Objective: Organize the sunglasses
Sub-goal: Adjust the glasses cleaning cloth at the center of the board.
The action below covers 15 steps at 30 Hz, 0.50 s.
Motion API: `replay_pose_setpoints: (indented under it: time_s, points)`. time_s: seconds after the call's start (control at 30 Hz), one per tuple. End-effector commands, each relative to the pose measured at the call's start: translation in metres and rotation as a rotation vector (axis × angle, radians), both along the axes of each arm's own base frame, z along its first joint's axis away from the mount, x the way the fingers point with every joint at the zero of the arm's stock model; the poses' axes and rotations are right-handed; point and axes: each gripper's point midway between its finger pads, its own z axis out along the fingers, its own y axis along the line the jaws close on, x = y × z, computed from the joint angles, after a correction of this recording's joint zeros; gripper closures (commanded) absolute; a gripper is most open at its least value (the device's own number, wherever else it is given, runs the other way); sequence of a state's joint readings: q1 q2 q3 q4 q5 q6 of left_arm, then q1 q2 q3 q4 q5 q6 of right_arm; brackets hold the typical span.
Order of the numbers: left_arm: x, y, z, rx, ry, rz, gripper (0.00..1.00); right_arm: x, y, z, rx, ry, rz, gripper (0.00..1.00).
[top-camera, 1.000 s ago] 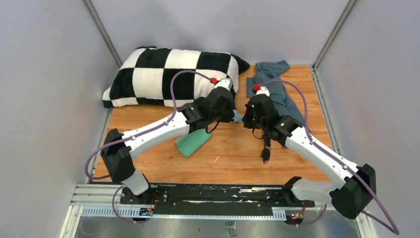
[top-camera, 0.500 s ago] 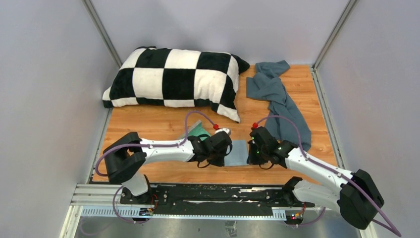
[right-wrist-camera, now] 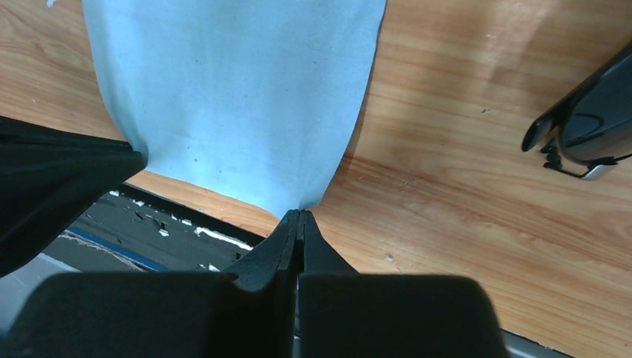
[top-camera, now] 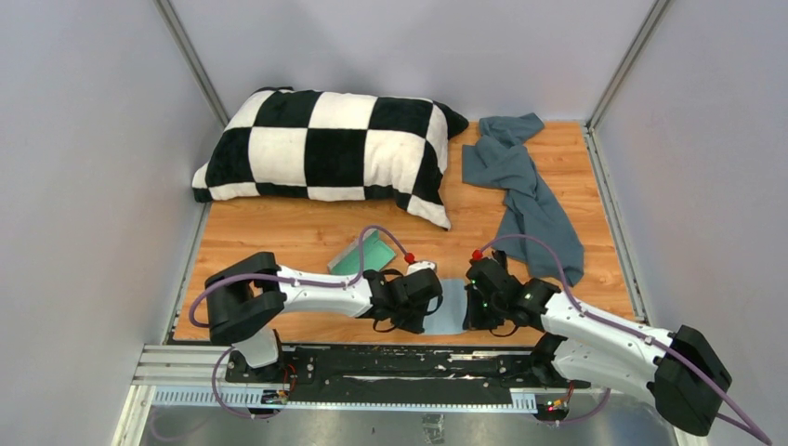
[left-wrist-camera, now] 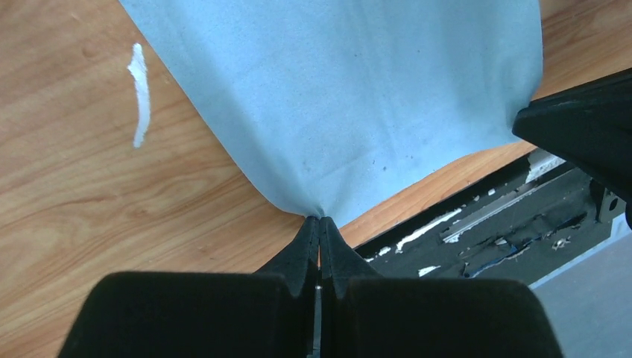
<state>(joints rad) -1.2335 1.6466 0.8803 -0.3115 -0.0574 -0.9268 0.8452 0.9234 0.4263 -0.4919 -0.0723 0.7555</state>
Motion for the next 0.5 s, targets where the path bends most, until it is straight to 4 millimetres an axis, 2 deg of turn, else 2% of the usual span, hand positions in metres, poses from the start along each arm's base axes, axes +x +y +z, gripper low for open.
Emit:
replay_pose_setpoints:
  time_s: [0.0,0.1,0.23,0.3,0.47]
  points:
    - [-0.013,0.004,-0.013,0.038,0.039,0.000,1.00,-0.016,-0.008,-0.010,-0.041,0.044,0.000,1.00]
    - [-0.012,0.011,-0.013,0.062,0.031,0.013,0.80,-0.017,-0.011,-0.011,-0.059,0.047,-0.004,0.98]
    - [-0.003,0.020,0.001,0.091,-0.030,0.019,0.59,-0.014,-0.020,-0.007,-0.108,0.027,-0.010,0.79]
    - [0.006,0.023,0.017,0.101,-0.084,0.025,0.55,-0.005,-0.031,0.000,-0.162,-0.022,-0.024,0.72]
    - [0.035,0.031,0.049,0.107,-0.200,0.049,0.53,0.020,-0.040,0.024,-0.215,-0.163,-0.031,0.66]
